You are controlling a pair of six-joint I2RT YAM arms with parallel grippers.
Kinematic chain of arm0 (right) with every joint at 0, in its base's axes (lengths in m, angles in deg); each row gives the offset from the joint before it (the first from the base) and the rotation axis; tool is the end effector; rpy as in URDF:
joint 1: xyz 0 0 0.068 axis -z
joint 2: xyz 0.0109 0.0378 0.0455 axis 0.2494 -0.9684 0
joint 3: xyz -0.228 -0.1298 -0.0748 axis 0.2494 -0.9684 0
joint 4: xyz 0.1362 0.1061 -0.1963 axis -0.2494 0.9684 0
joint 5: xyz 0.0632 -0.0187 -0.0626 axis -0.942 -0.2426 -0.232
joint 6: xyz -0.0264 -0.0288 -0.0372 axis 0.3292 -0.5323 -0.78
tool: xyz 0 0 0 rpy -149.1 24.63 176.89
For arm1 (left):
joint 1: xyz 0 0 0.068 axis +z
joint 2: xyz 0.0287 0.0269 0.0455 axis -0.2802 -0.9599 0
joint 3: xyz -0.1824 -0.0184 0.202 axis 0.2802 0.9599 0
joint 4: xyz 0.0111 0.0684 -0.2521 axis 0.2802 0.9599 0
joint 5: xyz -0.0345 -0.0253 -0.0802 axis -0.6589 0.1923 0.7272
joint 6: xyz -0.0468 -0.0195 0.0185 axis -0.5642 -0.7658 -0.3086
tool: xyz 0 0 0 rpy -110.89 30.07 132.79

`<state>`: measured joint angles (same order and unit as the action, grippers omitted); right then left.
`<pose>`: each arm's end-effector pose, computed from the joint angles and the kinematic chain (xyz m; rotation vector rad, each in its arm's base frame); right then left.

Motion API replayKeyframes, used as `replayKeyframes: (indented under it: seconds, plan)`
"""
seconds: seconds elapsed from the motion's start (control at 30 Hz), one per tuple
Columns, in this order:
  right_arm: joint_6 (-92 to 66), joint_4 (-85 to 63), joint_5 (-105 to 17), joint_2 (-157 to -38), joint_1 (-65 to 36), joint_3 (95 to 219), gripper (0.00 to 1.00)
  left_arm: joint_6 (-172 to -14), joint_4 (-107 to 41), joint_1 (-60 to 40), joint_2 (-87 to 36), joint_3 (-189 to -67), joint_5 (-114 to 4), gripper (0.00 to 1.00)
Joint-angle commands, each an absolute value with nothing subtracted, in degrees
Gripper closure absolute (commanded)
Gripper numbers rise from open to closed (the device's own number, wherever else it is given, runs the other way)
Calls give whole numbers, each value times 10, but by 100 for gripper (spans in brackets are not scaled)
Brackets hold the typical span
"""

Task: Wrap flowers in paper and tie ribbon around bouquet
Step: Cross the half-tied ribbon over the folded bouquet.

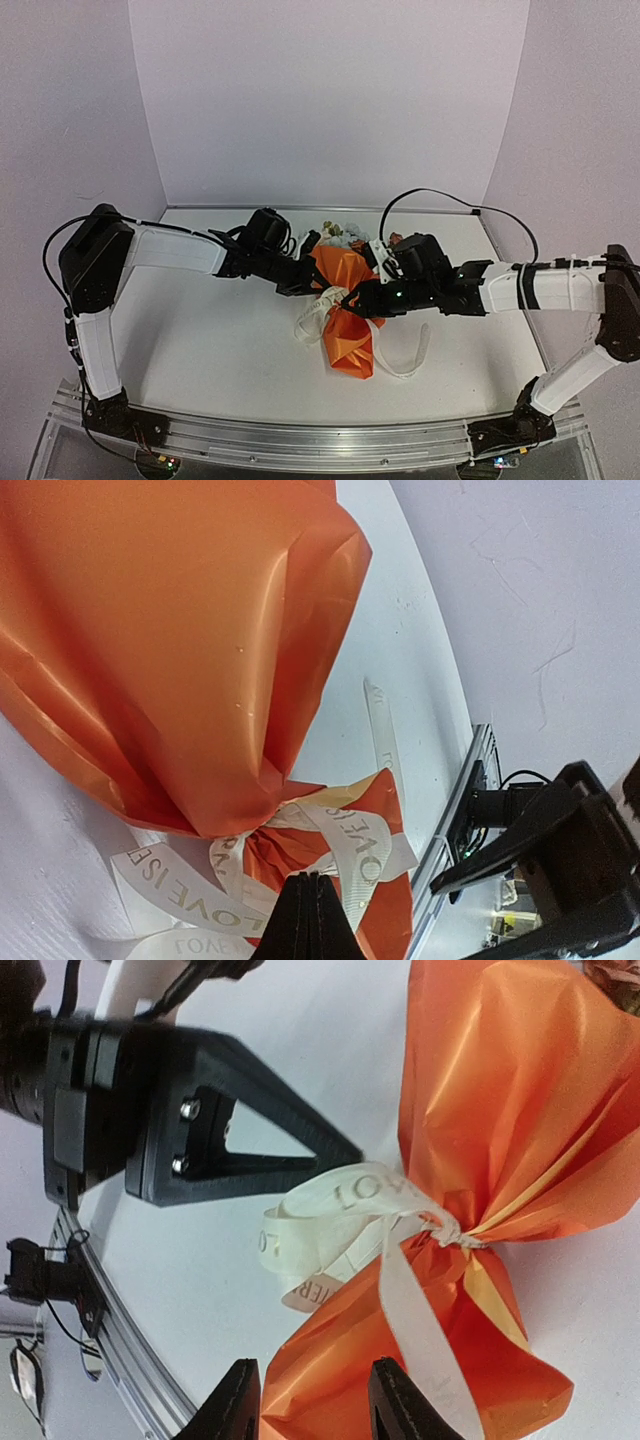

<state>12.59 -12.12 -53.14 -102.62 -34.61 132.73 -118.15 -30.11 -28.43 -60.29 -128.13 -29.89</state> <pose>0.2068 0.2536 0.2255 -0.5167 2.3124 1.0735 0.2863 -0.3111 0.1933 0.5350 2.4540 -1.3429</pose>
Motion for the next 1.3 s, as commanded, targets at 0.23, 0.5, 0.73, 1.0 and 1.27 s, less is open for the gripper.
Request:
replayKeyframes:
  seconds: [0.23, 0.5, 0.73, 1.0, 1.27]
  plan:
    - [35, -68, -477, -1087, -407, 1397, 59, -1231, -280, -287, -584, -1331, -243, 100]
    - [17, -100, -445, -1146, -408, 1421, 57, -1222, -263, -286, -592, -1349, -206, 100]
    - [23, -134, -426, -1162, -409, 1424, 59, -1225, -260, -281, -596, -1356, -195, 100]
    - [20, -138, -400, -1102, -414, 1387, 60, -1240, -267, -276, -599, -1359, -174, 100]
    - [19, -131, -397, -1104, -414, 1404, 58, -1264, -278, -276, -602, -1367, -150, 100]
